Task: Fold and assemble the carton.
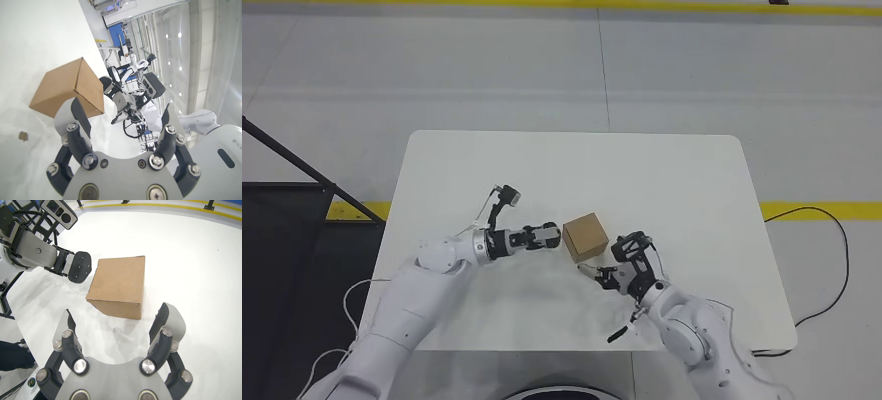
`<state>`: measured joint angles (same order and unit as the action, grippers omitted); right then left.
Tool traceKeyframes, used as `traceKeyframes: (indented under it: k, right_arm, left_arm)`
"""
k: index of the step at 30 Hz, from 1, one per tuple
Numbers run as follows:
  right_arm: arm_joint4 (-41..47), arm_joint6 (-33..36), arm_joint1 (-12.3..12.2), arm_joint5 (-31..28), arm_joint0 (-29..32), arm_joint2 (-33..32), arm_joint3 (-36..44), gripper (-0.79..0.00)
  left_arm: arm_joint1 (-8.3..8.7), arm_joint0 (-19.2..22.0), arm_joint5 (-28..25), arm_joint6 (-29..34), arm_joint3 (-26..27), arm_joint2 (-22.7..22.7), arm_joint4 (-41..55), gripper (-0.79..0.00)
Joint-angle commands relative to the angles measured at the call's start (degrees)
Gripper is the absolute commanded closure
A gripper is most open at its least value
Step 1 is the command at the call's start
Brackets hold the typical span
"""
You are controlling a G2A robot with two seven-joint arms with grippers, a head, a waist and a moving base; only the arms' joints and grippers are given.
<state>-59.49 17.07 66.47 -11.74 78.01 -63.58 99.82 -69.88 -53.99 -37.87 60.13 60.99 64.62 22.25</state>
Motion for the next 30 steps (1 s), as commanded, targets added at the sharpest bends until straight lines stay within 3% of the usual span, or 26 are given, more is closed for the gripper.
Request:
traceKeyframes:
  k: [1, 9, 19, 30]
  right_arm:
    - [-1.3, -1.2, 0.1, 0.2, 0.1, 0.7, -0.5, -0.785]
    - [-2.8, -3.8, 1.2, 2.4, -2.7, 3.7, -4.8, -0.785]
    - [-11.3, -8.5, 2.7, 9.7, -4.6, 8.1, -7.3, -0.785]
    - [-9.2, -8.4, 4.5, 13.2, -6.7, 10.4, -9.7, -0.785]
  left_arm:
    - [0.37, -0.6, 0.0, -0.6, 0.5, 1.3, 0.2, -0.785]
    - [1.32, -2.4, 0.5, -1.9, 2.7, 3.8, -0.7, -0.785]
    - [1.93, -3.4, 1.2, -2.4, 4.2, 4.9, -1.1, -0.785]
    - [2.19, -3.4, 1.4, -2.5, 4.1, 4.8, -1.0, -0.785]
